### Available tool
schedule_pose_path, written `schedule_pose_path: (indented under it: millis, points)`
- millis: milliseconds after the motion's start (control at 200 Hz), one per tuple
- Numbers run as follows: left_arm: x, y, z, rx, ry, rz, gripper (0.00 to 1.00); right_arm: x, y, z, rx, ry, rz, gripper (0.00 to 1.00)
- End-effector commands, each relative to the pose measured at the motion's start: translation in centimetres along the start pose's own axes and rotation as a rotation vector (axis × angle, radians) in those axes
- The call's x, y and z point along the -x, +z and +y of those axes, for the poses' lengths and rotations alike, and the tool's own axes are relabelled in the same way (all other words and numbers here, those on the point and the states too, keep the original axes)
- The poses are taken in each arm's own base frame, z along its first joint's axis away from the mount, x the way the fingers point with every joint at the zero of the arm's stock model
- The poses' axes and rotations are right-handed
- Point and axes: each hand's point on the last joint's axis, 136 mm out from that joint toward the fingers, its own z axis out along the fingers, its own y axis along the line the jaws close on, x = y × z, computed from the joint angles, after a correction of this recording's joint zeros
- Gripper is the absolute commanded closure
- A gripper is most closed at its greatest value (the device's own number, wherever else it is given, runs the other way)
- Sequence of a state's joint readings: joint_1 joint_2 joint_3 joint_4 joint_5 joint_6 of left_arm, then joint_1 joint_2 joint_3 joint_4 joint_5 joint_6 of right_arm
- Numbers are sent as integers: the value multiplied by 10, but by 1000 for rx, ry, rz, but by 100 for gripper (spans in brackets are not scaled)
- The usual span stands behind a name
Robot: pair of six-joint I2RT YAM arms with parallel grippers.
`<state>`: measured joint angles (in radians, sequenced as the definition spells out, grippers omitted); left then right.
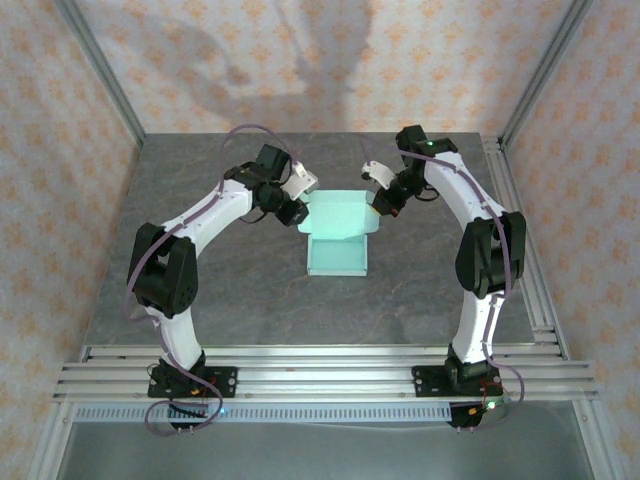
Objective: Fold the paper box
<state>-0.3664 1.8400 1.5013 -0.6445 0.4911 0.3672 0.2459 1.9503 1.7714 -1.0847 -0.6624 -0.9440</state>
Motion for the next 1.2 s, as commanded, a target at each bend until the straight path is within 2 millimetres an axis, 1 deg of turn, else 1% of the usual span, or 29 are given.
schedule_pose_path:
  millis: [0, 100, 155, 190, 305, 395, 445, 495, 596, 736, 786, 821, 871, 906, 1196]
  points:
    - [9, -7, -4, -12, 10, -11, 83, 7, -6, 6, 15, -24, -9, 100]
    - [9, -7, -7, -24, 11, -12, 84, 6, -5, 5, 15, -22, -4, 100]
    - [10, -9, -7, -24, 13, -19, 96, 5, -4, 5, 18, -18, 1, 100]
    - [10, -10, -7, -24, 15, -22, 100, 5, -3, 5, 20, -15, 3, 100]
    - [10, -10, -7, -24, 15, -22, 100, 7, -4, 9, 36, -5, -9, 100]
    - [9, -8, -7, -25, 20, -20, 100, 4, -1, 10, 32, -2, -15, 85]
    - [8, -8, -7, -25, 21, -16, 100, 1, 3, 6, 13, 1, -8, 82]
    - [8, -7, -7, -25, 24, -14, 100, -2, 4, 2, 4, 7, 0, 82]
    - [8, -8, -7, -25, 28, -13, 100, -4, 5, 2, 18, 20, 5, 82]
    - [8, -8, -8, -27, 23, -12, 100, -4, 6, 0, 17, 23, 5, 92]
    - [8, -8, -7, -27, 22, -12, 100, -4, 6, -1, 17, 22, 7, 93]
    - [8, -8, -8, -27, 23, -14, 100, -4, 6, -1, 17, 23, 7, 92]
    - [8, -8, -8, -28, 24, -14, 100, -4, 7, -1, 18, 26, 10, 85]
    - [8, -8, -8, -28, 23, -14, 100, -5, 8, -2, 18, 28, 11, 84]
    - [7, -8, -9, -33, 24, -14, 100, -6, 12, -5, 20, 37, 22, 83]
